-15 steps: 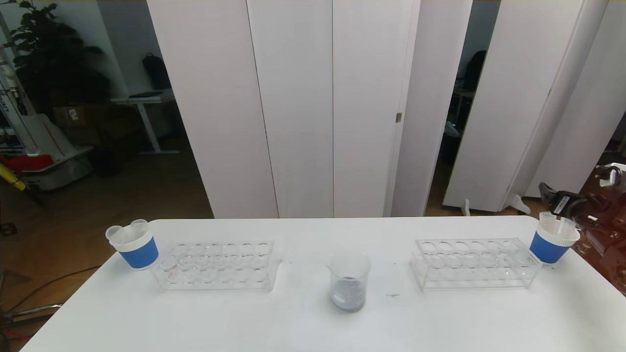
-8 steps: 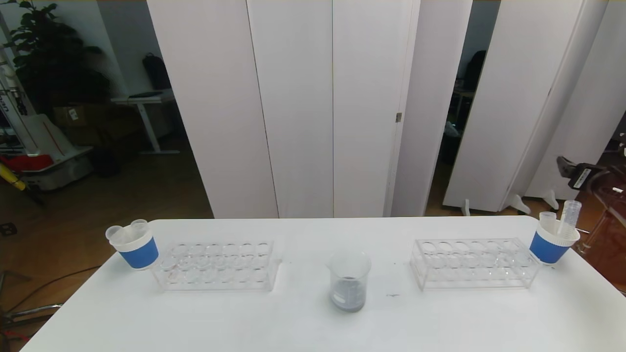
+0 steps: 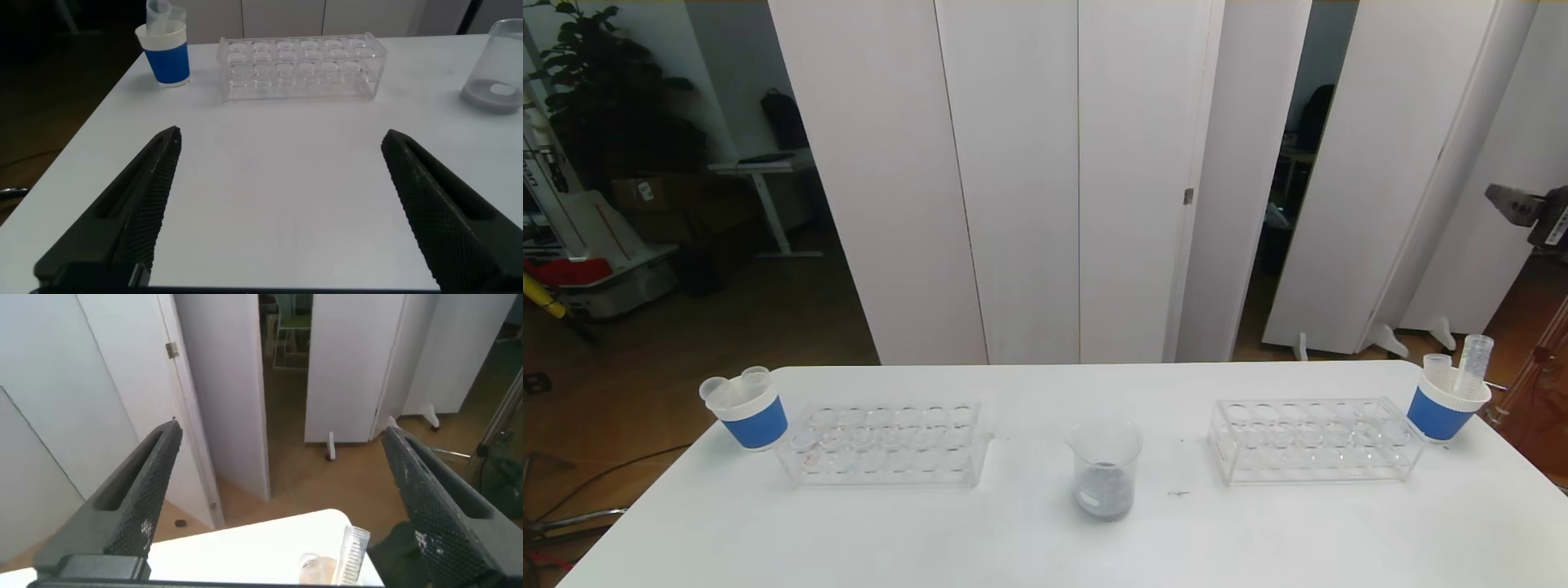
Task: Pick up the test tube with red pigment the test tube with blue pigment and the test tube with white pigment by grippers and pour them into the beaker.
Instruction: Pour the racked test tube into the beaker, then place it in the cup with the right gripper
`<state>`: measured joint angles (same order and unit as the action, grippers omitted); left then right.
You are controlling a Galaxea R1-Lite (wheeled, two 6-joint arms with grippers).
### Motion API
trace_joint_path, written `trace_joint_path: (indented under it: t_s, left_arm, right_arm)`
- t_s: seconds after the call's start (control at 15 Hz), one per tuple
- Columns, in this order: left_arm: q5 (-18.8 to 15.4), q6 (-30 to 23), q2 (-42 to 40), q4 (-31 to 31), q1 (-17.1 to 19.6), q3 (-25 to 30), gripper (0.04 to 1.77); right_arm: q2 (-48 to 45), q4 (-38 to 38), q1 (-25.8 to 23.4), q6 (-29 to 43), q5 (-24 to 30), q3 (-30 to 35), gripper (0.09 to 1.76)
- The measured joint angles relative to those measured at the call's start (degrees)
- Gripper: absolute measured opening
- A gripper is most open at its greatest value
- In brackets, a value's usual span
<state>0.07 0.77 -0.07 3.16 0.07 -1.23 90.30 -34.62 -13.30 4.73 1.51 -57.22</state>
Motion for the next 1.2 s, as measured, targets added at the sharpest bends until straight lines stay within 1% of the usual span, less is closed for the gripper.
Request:
trace_joint_path:
  t_s: [0.4,0.73,1.0,1.2]
  left_arm:
    - [0.0,0.0,0.0,0.0,0.0,0.0,1.75]
    - [0.0,0.0,0.0,0.0,0.0,0.0,1.75]
    - [0.0,0.0,0.0,0.0,0.0,0.0,1.75]
    - [0.0,0.0,0.0,0.0,0.0,0.0,1.75]
  right_arm:
    - [-18.4,21.5,5.3,1.1,1.3,-0.1,1.75]
    - [-35.1,36.0,10.7,1.3,1.0,0.4,1.75]
    - [-50.9,45.1,11.7,1.3,0.6,2.9,1.75]
    - [-63.0,50.1,11.4,1.3,0.2,7.5,1.75]
